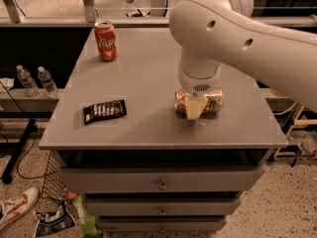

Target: Knock orange can over

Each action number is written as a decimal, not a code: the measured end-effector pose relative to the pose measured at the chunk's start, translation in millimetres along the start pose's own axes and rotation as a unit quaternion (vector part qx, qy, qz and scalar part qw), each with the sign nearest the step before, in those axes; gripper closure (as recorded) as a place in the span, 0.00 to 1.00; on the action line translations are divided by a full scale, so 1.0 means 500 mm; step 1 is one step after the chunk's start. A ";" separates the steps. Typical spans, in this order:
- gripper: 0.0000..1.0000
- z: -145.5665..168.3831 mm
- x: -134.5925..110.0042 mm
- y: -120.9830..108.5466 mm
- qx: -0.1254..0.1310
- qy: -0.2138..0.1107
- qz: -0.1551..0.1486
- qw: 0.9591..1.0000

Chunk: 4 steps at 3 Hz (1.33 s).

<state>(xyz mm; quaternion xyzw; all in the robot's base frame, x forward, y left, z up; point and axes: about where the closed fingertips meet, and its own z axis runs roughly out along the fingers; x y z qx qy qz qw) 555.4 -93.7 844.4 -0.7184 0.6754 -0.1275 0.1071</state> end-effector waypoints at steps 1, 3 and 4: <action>0.00 -0.001 0.001 0.001 0.000 0.000 0.000 1.000; 0.00 -0.093 0.089 -0.021 0.014 -0.011 0.060 0.998; 0.00 -0.170 0.168 -0.008 0.053 -0.020 0.120 0.991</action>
Offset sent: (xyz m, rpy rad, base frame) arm 0.0078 -0.0253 0.0331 0.0277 0.0450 -0.0531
